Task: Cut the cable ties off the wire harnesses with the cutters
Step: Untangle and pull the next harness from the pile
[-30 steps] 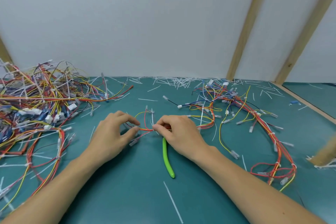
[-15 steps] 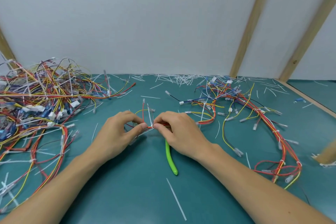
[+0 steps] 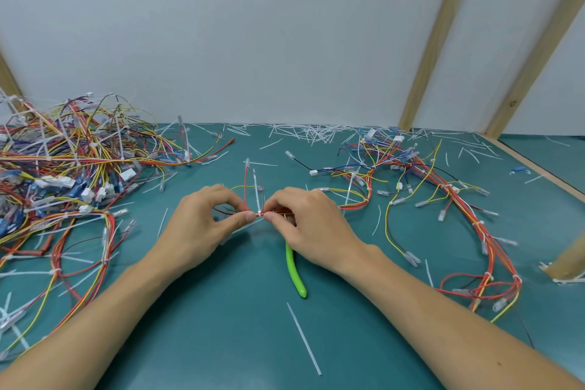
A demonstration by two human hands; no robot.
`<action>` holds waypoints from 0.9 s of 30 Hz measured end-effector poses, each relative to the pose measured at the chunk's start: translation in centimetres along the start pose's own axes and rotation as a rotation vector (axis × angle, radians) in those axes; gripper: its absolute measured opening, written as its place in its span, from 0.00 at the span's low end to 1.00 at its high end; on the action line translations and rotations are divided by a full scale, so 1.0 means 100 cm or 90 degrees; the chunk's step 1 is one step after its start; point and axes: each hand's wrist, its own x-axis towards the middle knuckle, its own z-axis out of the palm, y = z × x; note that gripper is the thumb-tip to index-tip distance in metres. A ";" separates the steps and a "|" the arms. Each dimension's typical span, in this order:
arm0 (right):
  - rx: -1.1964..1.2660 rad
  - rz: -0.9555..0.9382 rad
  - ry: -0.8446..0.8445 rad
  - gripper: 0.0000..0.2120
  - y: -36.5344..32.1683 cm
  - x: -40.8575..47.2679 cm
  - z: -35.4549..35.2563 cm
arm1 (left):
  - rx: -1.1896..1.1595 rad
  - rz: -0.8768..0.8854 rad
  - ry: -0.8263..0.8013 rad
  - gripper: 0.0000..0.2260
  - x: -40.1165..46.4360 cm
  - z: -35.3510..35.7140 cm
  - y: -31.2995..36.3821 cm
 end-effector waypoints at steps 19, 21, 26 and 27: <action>-0.026 -0.034 0.035 0.05 -0.002 0.001 -0.002 | 0.067 0.127 0.029 0.13 -0.004 0.002 0.013; -0.029 -0.053 0.046 0.04 -0.003 0.001 -0.002 | 0.048 0.133 0.001 0.13 -0.006 0.004 0.015; -0.036 -0.091 0.051 0.04 -0.006 0.000 -0.003 | 0.064 0.140 0.018 0.10 -0.004 0.001 0.015; -0.038 -0.095 0.046 0.04 -0.005 0.000 -0.003 | 0.065 0.138 0.025 0.10 -0.004 0.000 0.015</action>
